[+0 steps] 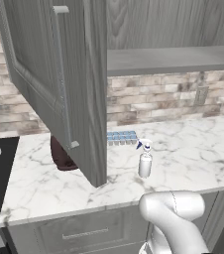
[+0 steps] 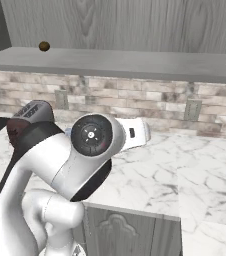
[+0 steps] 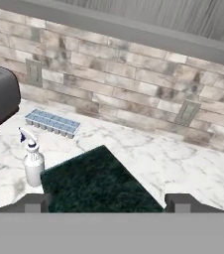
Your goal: Pick the spray and sponge from the cabinet and place them on the counter.
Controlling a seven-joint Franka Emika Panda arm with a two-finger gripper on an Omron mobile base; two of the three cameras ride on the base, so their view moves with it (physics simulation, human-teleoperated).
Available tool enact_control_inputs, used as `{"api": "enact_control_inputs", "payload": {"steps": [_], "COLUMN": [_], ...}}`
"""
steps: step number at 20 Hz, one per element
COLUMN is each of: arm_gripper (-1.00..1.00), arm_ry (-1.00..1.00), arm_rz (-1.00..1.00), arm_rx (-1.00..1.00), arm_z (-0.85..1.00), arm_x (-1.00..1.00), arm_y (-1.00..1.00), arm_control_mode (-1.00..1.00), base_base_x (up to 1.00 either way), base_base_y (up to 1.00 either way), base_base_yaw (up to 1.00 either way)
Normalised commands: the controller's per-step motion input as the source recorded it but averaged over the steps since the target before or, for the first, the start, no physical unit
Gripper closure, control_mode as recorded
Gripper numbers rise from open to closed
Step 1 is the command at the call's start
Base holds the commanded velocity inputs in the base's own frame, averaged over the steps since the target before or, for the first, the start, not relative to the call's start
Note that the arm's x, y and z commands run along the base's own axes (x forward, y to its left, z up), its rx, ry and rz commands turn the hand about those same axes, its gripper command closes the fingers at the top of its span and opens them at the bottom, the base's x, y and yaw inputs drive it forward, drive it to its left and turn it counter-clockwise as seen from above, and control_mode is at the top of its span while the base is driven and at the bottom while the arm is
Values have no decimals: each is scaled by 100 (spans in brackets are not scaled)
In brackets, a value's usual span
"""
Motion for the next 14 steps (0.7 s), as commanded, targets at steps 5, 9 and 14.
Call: {"api": "enact_control_inputs", "payload": {"steps": [5, 9, 14], "arm_gripper": [100, 100, 100], "arm_ry": [16, 18, 4], "arm_rz": [0, 0, 1], "arm_rx": [0, 0, 0], "arm_z": [-24, -29, -47], "arm_x": [0, 0, 0], "arm_y": [0, 0, 0], "arm_control_mode": [-100, -100, -100], "base_base_x": [0, 0, 0], "base_base_y": [0, 0, 0], "base_base_yaw": [0, 0, 0]}}
